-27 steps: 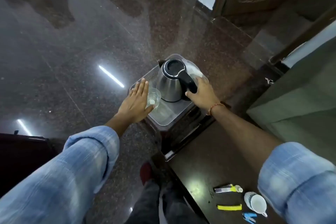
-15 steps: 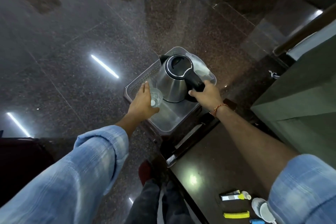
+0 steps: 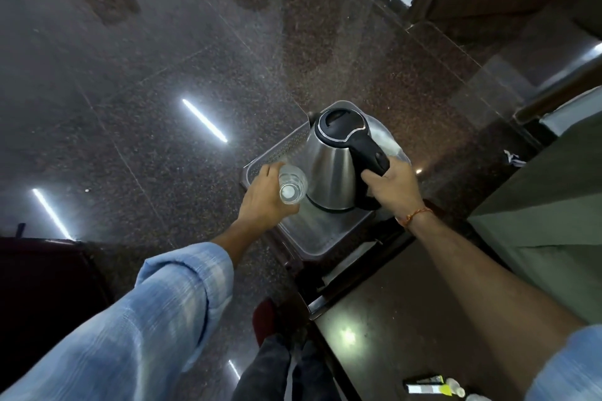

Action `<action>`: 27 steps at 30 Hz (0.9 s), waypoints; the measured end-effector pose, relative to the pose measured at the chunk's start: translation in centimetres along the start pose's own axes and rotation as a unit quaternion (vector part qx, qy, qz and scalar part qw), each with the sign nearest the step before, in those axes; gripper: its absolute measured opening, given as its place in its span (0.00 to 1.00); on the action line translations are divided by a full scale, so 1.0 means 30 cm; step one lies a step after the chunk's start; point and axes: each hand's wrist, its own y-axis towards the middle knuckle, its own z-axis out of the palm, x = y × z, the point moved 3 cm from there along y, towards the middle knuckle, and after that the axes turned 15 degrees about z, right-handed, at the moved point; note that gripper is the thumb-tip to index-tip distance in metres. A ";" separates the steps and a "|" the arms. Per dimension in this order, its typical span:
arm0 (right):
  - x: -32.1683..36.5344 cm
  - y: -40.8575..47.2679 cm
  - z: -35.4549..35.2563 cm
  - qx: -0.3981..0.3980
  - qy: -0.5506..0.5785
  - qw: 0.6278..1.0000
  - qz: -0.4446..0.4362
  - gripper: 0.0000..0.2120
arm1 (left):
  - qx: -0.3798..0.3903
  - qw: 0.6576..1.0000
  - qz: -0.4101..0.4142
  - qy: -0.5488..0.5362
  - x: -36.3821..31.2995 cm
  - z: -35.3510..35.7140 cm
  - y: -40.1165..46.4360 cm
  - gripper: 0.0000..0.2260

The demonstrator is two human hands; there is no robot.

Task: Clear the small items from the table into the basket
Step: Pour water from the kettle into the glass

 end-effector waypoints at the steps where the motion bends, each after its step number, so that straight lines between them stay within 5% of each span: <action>1: 0.022 -0.015 -0.020 -0.004 -0.009 1.000 -0.013 0.11 | 0.001 1.000 0.008 0.001 -0.009 -0.029 -0.005 0.42; 11: 0.314 -0.215 -0.353 0.016 -0.132 0.984 -0.114 0.06 | -0.042 0.997 0.066 -0.014 -0.160 -0.294 -0.065 0.43; 27: 0.803 -0.647 -0.598 0.031 -0.417 0.863 -0.284 0.07 | -0.106 0.973 0.203 0.011 -0.432 -0.521 -0.143 0.41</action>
